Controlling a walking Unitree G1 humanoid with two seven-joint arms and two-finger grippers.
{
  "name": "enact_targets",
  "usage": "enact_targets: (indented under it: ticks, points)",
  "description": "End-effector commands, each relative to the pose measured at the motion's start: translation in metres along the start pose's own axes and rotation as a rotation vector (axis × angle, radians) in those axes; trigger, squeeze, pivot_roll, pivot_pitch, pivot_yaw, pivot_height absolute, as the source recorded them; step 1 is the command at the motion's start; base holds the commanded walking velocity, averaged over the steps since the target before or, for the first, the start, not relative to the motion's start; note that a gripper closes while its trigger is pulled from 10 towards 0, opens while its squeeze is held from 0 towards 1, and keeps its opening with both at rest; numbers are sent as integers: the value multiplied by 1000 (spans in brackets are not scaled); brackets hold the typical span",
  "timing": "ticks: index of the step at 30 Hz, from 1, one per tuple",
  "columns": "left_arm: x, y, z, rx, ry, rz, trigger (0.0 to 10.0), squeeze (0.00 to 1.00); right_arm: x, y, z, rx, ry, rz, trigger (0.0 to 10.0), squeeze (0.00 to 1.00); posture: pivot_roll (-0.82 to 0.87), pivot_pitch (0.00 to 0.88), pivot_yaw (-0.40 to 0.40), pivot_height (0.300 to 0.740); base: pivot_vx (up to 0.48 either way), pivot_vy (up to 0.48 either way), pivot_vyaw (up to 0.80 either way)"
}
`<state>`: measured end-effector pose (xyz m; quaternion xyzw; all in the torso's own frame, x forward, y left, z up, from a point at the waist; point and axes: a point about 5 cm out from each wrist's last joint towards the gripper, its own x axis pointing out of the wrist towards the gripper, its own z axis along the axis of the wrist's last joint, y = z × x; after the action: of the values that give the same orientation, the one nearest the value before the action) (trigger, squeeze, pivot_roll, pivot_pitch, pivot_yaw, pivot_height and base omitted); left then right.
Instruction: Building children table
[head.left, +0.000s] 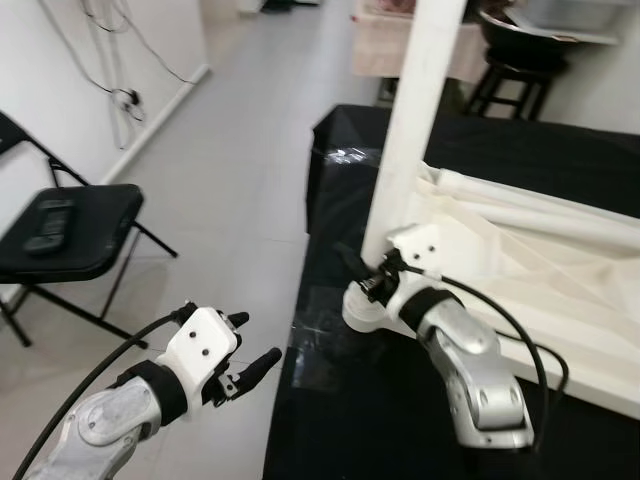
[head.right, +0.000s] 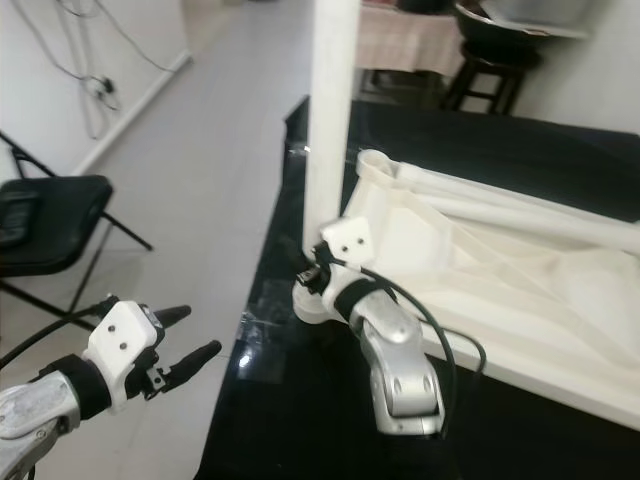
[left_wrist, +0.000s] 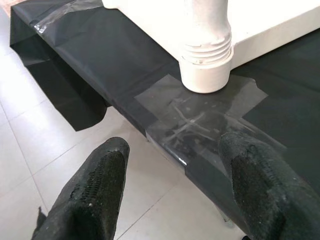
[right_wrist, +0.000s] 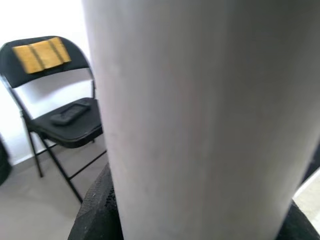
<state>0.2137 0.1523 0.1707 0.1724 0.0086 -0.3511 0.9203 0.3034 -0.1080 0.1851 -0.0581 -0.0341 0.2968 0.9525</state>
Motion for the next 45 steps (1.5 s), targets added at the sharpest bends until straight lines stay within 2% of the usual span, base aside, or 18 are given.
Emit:
enact_targets:
  ticks: [1, 2, 3, 4, 10, 11, 12, 13, 18, 19, 35, 36, 38, 39, 40, 42, 43, 45]
  points:
    - [-1, -4, -2, -13, 10, -7, 10000, 0, -2, 2, -44, 59, 217, 77, 10000, 0, 99, 202, -88, 740, 0, 0, 0]
    - [-1, -4, -2, -13, 10, -7, 10000, 0, -2, 2, -44, 59, 217, 77, 10000, 0, 99, 202, -88, 740, 0, 0, 0]
    - [0, -4, -2, -12, 8, -10, 10000, 0, 4, 4, -32, 75, 170, 170, 10000, 1000, 101, 194, -89, 740, 0, 0, 0]
    - [1, -5, -2, -11, 6, -12, 10000, 0, 8, 6, -16, 84, 88, 307, 10000, 1000, 98, 188, -83, 740, 0, 0, 0]
    - [4, -6, -1, -11, 0, -19, 10000, 0, 9, 10, 7, 38, -16, 544, 10000, 1000, 108, 176, -87, 740, 0, 0, 0]
    - [6, -7, -1, -11, -2, -23, 10000, 0, 10, 9, 11, 5, -23, 618, 10000, 569, 111, 172, -90, 740, 0, 0, 0]
    - [6, -7, -1, -11, -2, -23, 10000, 0, 10, 9, 11, 5, -23, 618, 10000, 569, 111, 172, -90, 740, 0, 0, 0]
    - [6, -8, -1, -13, -3, -27, 10000, 0, 15, 5, 14, -29, -22, 647, 10000, 0, 122, 170, -95, 740, 0, 0, 0]
    - [8, -11, -1, -15, -4, -33, 10000, 0, 25, -6, 22, -46, -34, 716, 10000, 0, 135, 149, -104, 740, 0, 0, 0]
    - [8, -12, -1, -15, -4, -35, 10000, 0, 29, -10, 26, -49, -42, 744, 0, 0, 135, 149, -104, 740, 0, 0, 0]
    - [7, -13, 1, -17, -5, -39, 10000, 0, 27, -29, 28, -43, -46, 763, 0, 0, 110, 172, -105, 740, 0, 0, 0]
    - [7, -13, 0, -18, -3, -40, 10000, 0, 26, -34, 25, -49, -46, 678, 0, 0, 102, 175, -107, 740, 0, 0, 0]
    - [5, -11, -1, -17, 2, -41, 10000, 0, 25, -36, 5, 23, -10, 213, 0, 0, 92, 181, -110, 740, 0, 0, 0]
    - [5, -11, -1, -17, 2, -41, 10000, 0, 25, -36, 5, 23, -10, 213, 0, 0, 92, 181, -110, 740, 0, 0, 0]
    - [4, -10, -1, -16, 4, -40, 10000, 0, 22, -37, -2, 45, 16, 38, 0, 0, 87, 182, -107, 740, 0, 0, 0]
    - [3, -8, -1, -16, 5, -40, 10000, 0, 9, -27, -16, -15, 70, -111, 0, 0, 86, 193, -93, 740, 0, 0, 0]
    - [3, -8, -2, -16, 7, -42, 10000, 0, 4, -3, -20, -149, 80, -53, 0, 0, 85, 192, -87, 740, 0, 0, 0]
    - [4, -8, -1, -16, 6, -45, 10000, 0, 2, 9, -20, -166, 66, -19, 0, 0, 69, 179, -80, 740, 0, 0, 0]
